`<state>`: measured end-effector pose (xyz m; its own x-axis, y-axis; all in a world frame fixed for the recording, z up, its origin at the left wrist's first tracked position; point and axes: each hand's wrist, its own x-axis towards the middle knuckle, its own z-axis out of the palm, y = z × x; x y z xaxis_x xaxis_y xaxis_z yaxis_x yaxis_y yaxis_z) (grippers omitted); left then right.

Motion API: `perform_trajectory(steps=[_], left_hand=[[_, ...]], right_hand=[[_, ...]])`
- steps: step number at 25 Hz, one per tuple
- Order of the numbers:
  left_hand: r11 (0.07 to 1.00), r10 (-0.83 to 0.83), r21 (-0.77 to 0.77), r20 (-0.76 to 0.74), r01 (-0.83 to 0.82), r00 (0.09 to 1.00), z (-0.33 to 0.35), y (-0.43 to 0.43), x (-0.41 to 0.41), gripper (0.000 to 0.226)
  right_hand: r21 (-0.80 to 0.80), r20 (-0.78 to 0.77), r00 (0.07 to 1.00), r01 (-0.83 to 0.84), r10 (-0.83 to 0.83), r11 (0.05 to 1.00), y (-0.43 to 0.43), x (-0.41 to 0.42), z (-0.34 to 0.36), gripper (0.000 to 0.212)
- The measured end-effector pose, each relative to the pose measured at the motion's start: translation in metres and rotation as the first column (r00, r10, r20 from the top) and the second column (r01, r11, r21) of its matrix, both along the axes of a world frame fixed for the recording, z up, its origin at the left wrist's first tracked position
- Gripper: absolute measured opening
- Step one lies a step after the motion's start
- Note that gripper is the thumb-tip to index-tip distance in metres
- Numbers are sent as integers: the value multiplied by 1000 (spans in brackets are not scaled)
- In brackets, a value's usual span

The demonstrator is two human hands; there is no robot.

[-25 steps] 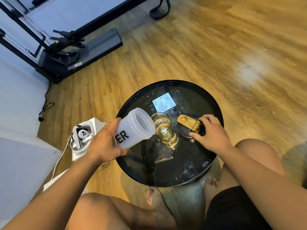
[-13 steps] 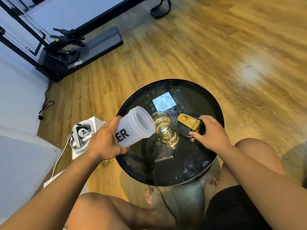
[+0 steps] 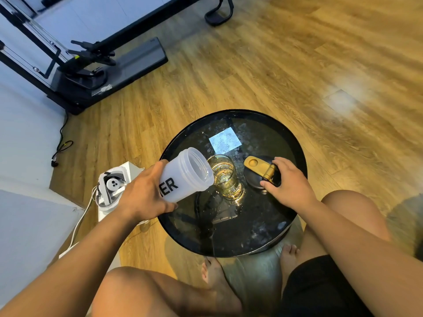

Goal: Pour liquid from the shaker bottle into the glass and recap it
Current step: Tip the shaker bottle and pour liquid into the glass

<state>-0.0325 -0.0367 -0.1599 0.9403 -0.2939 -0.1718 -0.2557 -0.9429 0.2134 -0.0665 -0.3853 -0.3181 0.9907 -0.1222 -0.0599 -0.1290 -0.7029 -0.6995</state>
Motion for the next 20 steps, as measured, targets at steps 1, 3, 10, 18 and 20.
perform_trajectory(steps=[1, 3, 10, 18, 20], left_hand=[[1000, 1, 1, 1, -1, 1000, 0, 0, 0, 98], [1000, 6, 4, 2, -6, 1000, 0, 0, 0, 98], [1000, 4, 1, 3, -4, 1000, 1, 1, 0, 97], [1000, 4, 6, 6, -4, 1000, 2, 4, 0, 99], [1000, 3, -1, 3, -3, 1000, 3, 4, 1, 99]], right_hand=[[8, 1, 1000, -3, 3, 1000, 0, 0, 0, 75], [24, 9, 1000, -4, 4, 1000, 0, 0, 2, 74], [31, 27, 1000, -5, 4, 1000, -1, -1, 1, 68], [30, 20, 1000, -7, 6, 1000, 0, -1, 2, 69], [30, 20, 1000, -7, 6, 1000, 0, 0, 2, 69]])
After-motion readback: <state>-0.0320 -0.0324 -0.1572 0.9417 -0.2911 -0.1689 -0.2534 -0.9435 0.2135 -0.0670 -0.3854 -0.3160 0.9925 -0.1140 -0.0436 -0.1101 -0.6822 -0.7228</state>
